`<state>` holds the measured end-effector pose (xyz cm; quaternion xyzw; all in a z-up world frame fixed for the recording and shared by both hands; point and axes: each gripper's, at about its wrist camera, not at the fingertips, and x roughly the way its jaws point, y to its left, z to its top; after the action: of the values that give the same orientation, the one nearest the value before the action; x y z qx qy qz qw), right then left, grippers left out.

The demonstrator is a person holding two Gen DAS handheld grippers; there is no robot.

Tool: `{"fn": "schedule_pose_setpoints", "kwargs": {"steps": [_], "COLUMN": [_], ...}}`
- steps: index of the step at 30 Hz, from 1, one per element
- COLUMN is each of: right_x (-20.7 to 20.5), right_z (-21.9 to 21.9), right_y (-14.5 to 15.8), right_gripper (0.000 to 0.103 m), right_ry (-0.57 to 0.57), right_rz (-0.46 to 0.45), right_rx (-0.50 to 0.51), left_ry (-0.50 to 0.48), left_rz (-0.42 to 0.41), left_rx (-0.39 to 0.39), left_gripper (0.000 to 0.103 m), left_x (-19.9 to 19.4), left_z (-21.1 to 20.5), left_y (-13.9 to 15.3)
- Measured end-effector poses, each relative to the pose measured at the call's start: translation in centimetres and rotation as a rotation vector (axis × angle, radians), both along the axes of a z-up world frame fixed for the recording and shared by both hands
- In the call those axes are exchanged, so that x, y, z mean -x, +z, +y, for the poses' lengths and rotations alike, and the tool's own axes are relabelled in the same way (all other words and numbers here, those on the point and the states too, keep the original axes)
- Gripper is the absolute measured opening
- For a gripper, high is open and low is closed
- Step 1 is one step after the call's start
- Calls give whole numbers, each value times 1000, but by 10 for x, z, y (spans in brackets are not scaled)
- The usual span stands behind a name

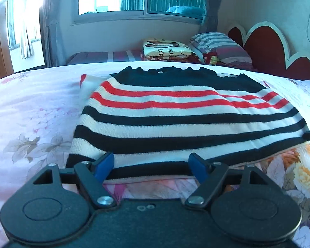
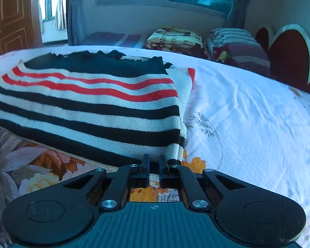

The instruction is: Fold small clothes

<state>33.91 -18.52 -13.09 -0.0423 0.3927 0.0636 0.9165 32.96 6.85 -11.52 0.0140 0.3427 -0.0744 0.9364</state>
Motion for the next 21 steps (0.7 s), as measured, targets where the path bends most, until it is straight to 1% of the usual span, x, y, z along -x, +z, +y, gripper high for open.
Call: {"fn": "schedule_pose_setpoints", "kwargs": {"steps": [2,3,5,7,9,10,11,12,14,16,21], "right_x": [-2,-1,7,17,19,16,14,15,15,21,35], "right_z": [1,1,-3,-3,3,3,1,-2,-4,-4,10], "right_y": [0,4,15,23,18,10,4,3,11,23,45], "right_gripper": [6,6,6,6,6,6,6,6,6,6,6], "right_ry": [-7,-15,-27,-2,14,-1,-16,-27,-51,-55,-23], "right_rz": [5,7,-24,-54,-33,0,15,9,13,-23,-57], "right_rx": [3,-6,-52,-68,-19,5,-3,-29,-56,-96,-102], "left_ry": [9,23,55,82,120,145,165,161,159,168,195], "left_rz": [10,15,8,-15,-4,18,53,41,51,52,36], "left_rx": [-5,2,29,59,89,81,74,82,91,83,173], "left_gripper": [79,77,71,71,71,70,67,68,68,68,66], "left_x": [-2,-3,5,17,24,24,21,21,19,21,29], "left_z": [-2,-2,2,10,22,28,33,37,40,40,47], "left_y": [4,7,15,20,16,11,4,2,6,12,21]}}
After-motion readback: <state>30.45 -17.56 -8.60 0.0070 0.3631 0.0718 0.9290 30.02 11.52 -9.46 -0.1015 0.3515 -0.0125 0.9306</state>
